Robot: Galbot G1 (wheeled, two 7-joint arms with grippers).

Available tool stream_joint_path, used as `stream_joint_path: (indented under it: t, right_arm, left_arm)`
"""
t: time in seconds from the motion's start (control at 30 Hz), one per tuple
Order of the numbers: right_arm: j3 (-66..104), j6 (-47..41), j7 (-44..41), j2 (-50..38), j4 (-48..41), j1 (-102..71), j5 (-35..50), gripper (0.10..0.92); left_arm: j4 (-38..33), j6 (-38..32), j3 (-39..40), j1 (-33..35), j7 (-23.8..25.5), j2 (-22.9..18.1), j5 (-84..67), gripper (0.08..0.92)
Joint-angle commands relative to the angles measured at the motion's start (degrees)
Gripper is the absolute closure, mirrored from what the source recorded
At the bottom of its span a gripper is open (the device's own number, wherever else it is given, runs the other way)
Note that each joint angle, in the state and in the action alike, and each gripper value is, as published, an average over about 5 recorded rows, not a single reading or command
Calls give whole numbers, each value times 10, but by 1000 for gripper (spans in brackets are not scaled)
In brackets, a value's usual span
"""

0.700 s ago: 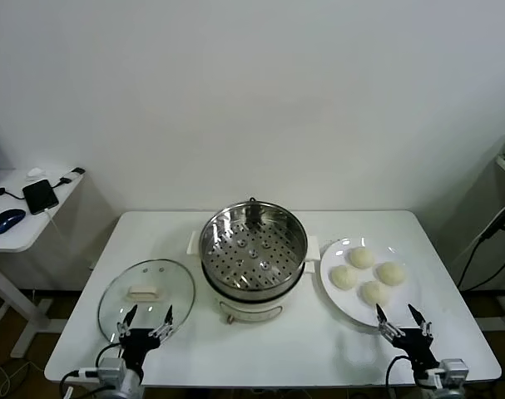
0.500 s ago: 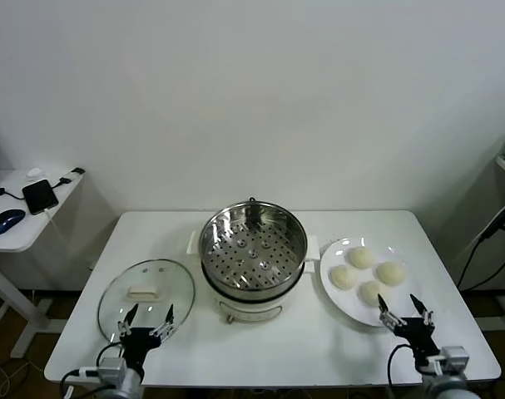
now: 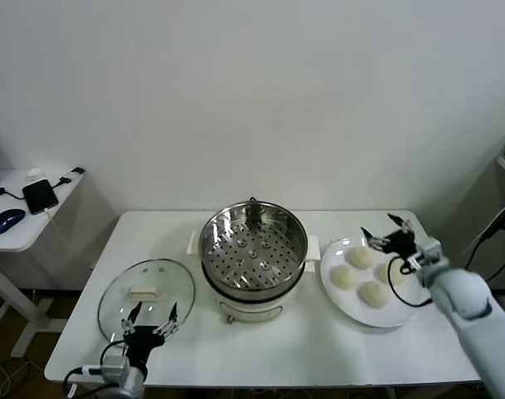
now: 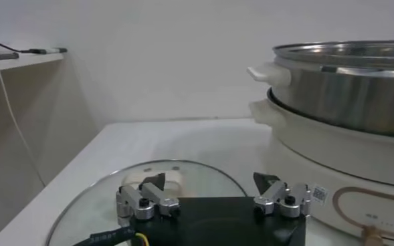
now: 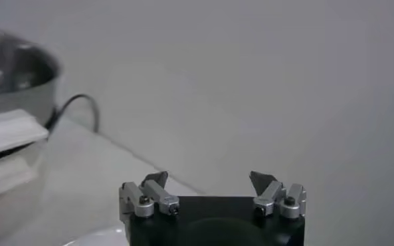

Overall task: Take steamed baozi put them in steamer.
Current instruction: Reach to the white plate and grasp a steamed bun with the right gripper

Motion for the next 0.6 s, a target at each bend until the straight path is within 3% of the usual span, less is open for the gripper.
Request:
stream_joint_path:
  t: [0.03, 0.27, 0.6]
  right_arm:
    - [-459, 127, -383, -106, -162, 442, -114, 203]
    - [-699, 118, -431, -5, -253, 613, -108, 202]
    - [-672, 53, -351, 162, -398, 533, -51, 203]
  left_arm:
    - [6, -6, -1, 4, -1, 1, 0, 177]
    - [15, -13, -2, 5, -3, 0, 0, 177]
    - [34, -17, -4, -5, -2, -2, 0, 177]
